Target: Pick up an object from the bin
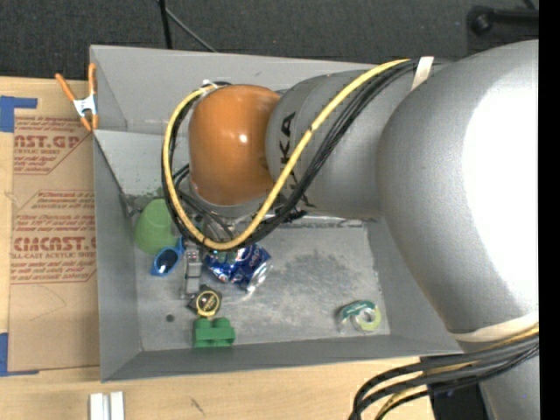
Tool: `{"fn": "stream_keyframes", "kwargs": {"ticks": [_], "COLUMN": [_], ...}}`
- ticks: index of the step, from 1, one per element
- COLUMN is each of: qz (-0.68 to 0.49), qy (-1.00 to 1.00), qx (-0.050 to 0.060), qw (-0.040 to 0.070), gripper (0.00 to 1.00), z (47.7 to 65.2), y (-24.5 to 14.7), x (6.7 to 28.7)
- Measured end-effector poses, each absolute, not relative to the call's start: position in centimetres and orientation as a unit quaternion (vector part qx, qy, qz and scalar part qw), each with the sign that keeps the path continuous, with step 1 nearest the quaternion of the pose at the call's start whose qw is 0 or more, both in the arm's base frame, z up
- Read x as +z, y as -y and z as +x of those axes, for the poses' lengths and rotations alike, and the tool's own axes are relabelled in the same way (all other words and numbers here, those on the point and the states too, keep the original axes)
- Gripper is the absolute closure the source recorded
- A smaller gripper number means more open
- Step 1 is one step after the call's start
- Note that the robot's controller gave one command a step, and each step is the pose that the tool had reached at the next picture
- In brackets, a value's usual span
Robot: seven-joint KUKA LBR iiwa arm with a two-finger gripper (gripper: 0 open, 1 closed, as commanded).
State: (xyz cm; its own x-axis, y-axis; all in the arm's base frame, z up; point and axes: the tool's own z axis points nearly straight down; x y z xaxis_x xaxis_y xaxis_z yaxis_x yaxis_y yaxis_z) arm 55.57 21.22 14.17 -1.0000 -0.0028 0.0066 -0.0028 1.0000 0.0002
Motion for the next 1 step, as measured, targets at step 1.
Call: {"fn": "stream_keyframes", "kwargs": {"ticks": [1], "qz": [-0.010], "qy": [1.000], "qx": [0.002], "qw": [0.001], "gripper": [0.00], "z": [55.09], "y": [-10.25], "x": [6.67]}}
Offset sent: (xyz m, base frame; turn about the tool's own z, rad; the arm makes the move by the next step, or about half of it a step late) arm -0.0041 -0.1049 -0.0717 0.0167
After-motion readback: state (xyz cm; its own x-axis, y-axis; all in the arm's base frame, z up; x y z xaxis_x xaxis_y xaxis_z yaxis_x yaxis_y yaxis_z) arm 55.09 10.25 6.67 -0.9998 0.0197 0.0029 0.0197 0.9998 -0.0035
